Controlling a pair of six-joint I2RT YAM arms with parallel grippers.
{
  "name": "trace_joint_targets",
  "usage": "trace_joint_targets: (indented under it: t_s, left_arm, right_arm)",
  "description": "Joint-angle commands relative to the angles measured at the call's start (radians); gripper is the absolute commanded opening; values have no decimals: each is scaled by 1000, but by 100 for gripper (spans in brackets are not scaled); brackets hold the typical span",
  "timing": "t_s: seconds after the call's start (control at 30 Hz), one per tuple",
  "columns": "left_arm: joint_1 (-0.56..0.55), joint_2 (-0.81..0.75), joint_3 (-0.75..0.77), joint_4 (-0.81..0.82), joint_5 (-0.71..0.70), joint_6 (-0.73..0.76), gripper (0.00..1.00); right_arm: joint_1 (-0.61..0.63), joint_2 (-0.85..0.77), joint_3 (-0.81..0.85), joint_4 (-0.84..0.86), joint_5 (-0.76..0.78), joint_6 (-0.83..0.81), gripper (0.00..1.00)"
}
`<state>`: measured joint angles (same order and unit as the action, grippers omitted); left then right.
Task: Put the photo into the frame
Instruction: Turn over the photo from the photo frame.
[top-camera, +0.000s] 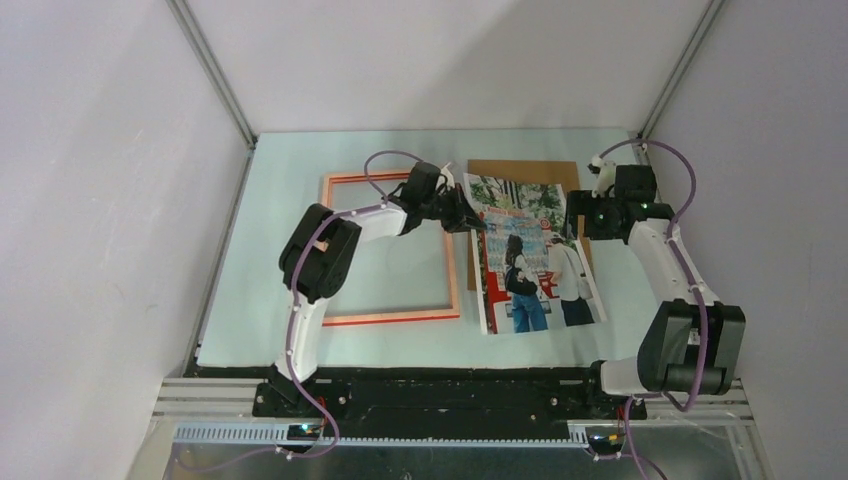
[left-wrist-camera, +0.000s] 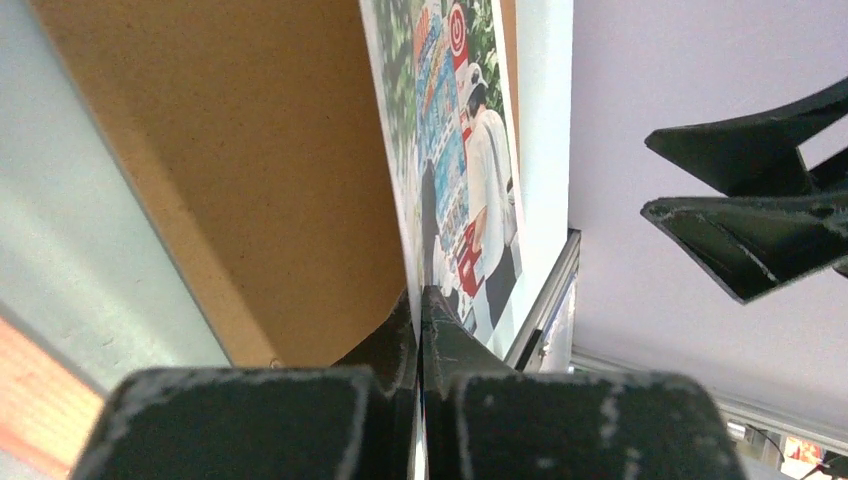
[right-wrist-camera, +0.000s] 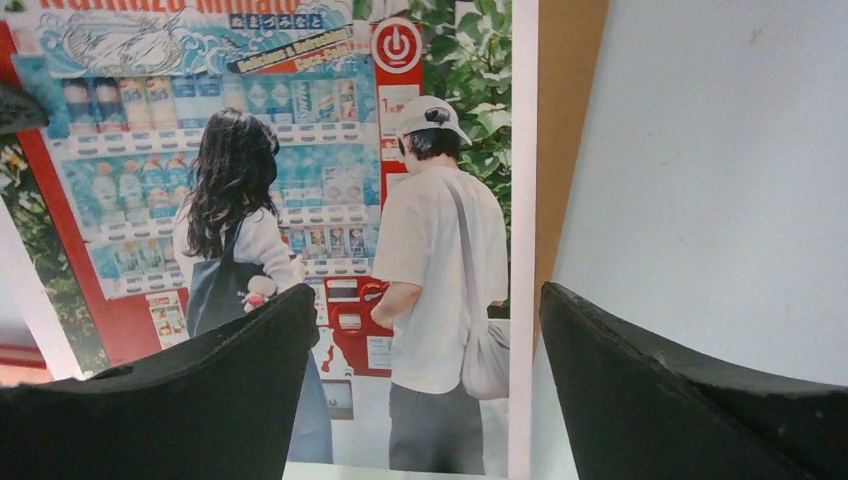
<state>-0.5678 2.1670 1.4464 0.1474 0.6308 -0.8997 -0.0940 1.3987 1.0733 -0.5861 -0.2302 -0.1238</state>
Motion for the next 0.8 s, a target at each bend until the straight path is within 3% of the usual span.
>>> trace_joint_targets:
  t_s: [0.0,0.33,0.77]
  left_arm:
    - [17,-130,21,-58,-21,53,0]
    - [51,-249,37,-225,-63,119,0]
    - [82,-374,85,-412,-232,88,0]
  right_arm:
    - [74,-79,4,51,25,15,89]
    - [372,-148,24,86,132,13,91]
    - [550,-84,188,113,207,114,88]
